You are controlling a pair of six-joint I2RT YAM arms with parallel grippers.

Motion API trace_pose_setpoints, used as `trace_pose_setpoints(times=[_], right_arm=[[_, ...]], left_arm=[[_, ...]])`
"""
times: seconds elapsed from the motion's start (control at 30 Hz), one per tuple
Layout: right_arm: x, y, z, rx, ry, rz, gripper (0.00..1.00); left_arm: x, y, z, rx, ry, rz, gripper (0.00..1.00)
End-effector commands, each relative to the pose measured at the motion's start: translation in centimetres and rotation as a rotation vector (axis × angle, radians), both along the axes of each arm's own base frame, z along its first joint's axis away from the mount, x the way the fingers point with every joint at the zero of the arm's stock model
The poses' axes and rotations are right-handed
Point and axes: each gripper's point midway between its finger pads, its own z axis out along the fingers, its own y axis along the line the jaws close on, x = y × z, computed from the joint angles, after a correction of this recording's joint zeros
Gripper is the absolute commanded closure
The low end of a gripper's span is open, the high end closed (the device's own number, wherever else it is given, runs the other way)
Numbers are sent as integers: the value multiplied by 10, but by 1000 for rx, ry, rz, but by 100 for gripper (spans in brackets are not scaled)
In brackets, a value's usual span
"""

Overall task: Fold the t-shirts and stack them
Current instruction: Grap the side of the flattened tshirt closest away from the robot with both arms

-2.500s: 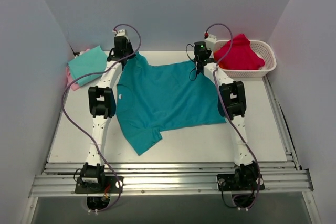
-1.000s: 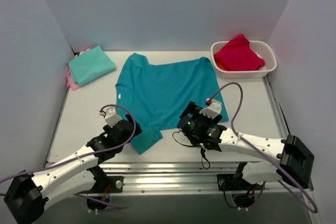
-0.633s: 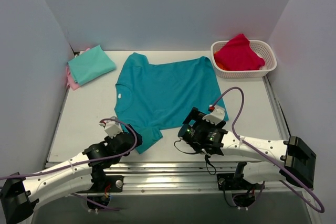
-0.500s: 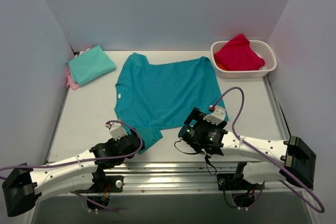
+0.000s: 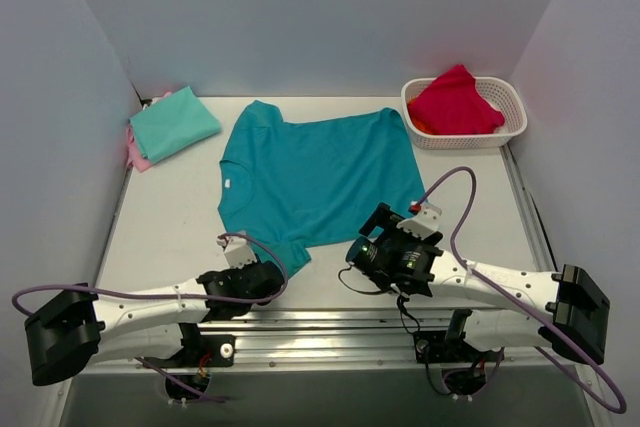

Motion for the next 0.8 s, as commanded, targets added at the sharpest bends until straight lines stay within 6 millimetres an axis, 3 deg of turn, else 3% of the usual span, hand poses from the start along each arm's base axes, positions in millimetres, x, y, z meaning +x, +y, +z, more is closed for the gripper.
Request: trace_pose_setpoints(times=[0.0, 0.07, 0.1, 0.2, 0.33, 0.37, 0.4, 0.43, 0.47, 0.5, 0.53, 0.57, 0.77], right_arm=[[3, -18, 12, -18, -58, -63, 0], [3, -18, 10, -15, -49, -64, 0], [3, -18, 10, -14, -47, -67, 0], [1, -23, 4, -12, -26, -71, 0], [7, -35, -32, 53, 82, -71, 0], [4, -29, -49, 101, 152, -23, 0], [10, -24, -49, 149, 138, 12, 0], [9, -41, -68, 157, 172, -17, 0], [7, -38, -78, 200, 217, 15, 0], [11, -39, -77, 239, 208, 16, 0], [12, -54, -85, 235, 225, -11, 0], [12, -52, -89, 268, 245, 10, 0], [19, -68, -100, 301, 291, -30, 1]], left_arm=[[15, -14, 11, -44, -45, 58, 79], [20, -18, 13, -46, -46, 64, 95], [21, -17, 12, -29, -43, 63, 97], [28, -4, 25, 13, -75, 96, 98], [46, 26, 47, 19, -135, 162, 98], [54, 45, 48, 25, -151, 188, 98], [55, 46, 45, -2, -136, 173, 98], [61, 47, 48, -36, -153, 179, 98], [66, 62, 46, -20, -151, 204, 98], [66, 66, 45, -28, -146, 206, 98], [68, 72, 45, -19, -145, 218, 98], [71, 81, 44, 3, -143, 237, 98], [84, 78, 39, -7, -124, 228, 98]])
